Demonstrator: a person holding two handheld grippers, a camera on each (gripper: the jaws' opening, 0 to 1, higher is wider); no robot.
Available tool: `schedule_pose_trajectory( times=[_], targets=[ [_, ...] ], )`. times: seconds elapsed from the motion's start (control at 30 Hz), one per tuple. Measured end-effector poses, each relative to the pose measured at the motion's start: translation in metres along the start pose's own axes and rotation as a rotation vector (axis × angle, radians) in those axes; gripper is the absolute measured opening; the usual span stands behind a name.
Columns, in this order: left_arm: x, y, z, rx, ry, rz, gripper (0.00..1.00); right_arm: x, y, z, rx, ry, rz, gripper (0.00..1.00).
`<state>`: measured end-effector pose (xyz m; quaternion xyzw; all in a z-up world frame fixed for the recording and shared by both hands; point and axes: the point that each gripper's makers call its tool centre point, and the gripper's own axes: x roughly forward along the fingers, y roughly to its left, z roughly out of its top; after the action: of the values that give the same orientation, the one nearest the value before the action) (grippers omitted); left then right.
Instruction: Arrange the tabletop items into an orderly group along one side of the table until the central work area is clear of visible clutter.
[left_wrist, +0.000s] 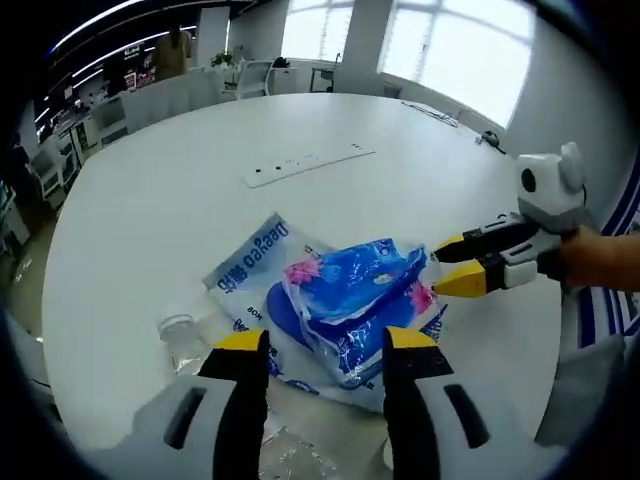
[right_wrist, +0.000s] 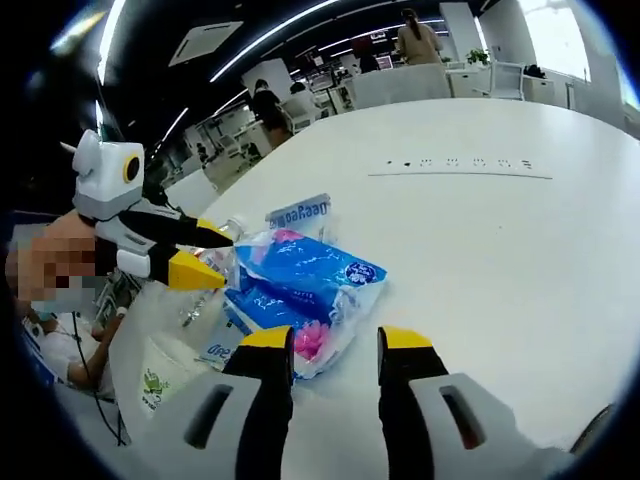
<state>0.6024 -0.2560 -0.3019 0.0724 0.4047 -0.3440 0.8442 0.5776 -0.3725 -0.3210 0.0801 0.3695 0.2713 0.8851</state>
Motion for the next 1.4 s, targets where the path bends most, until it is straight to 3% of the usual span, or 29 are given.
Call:
schedule_pose_trajectory(
  times=[0.33, 0.5, 0.67, 0.93, 1.4],
  targets=[
    [0.010, -0.002, -0.006, -0.012, 0.035, -0.007, 0.32, 0.006, -0.002, -0.005, 0.017, 0.019, 0.000, 0.17],
    [0.010, -0.003, -0.008, -0.007, 0.042, -0.015, 0.14, 0.007, -0.002, -0.007, 0.027, 0.023, -0.001, 0.12],
    [0.010, -0.001, -0.013, 0.002, 0.062, -0.011, 0.06, 0.007, -0.002, -0.008, 0.037, 0.027, -0.005, 0.07],
    [0.006, -0.004, -0.010, -0.015, 0.051, -0.017, 0.04, 0.002, -0.004, -0.003, 0.044, 0.017, -0.018, 0.00],
    [-0.005, -0.019, 0.005, -0.016, 0.013, -0.031, 0.00, -0.016, -0.005, 0.008, 0.045, -0.016, -0.025, 0.00]
  ],
)
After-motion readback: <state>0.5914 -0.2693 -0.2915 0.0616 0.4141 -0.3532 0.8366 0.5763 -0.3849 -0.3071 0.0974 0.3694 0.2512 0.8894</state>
